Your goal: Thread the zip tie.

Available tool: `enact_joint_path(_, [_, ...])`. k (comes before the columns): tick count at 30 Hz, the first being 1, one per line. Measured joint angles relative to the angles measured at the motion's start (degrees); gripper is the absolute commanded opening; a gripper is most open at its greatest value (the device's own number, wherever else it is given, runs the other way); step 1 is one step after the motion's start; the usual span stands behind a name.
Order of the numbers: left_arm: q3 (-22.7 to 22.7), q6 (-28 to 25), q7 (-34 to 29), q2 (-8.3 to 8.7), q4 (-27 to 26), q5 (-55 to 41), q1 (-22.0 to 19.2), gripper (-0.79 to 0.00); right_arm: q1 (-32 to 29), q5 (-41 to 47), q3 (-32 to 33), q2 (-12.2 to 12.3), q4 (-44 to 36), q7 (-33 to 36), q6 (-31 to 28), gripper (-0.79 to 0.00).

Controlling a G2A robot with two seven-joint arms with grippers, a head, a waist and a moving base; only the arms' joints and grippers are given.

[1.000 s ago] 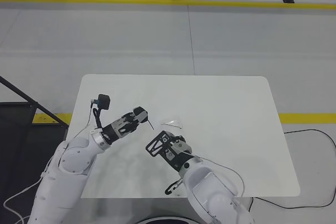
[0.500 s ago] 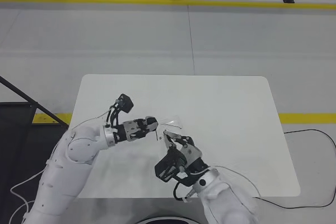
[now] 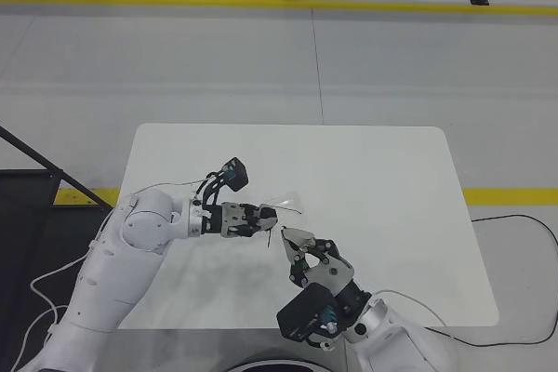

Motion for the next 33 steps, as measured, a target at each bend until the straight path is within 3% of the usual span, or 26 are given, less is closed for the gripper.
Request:
enact_joint_path(8, [1.78,0.52,-0.9,0.08,-0.3,-3.79,0.08,-0.785,0.49,-0.72,-0.12,0.04,0.63,-0.6,0.07,-0.785])
enact_joint_path(12, [3.51,0.79,-3.24,0.51,1.53,-9.33,-1.76,-0.785,2.17,-3.51,-0.8,0.41,2.51,-6.02,-2.34,-0.785])
enact_joint_path(19, [7.9,1.01,-3.34,2.49,3.12,-16.54,-4.6,-0.785,1.89,-7.8,0.01,1.0,4.32,-12.32,0.08,-0.785])
enact_joint_path(25, [10.66,0.22,-2.56,4.54,3.83,-18.67,-6.34,-0.785,0.66,-10.3,-0.52,1.1,4.56,-12.21,4.57,-0.785])
enact_joint_path(33, [13.59,-1.05,-1.29,6.47,4.75,-20.94,-7.97,-0.785,1.9,-8.65,-0.07,1.17,5.45,-11.17,3.4,-0.785])
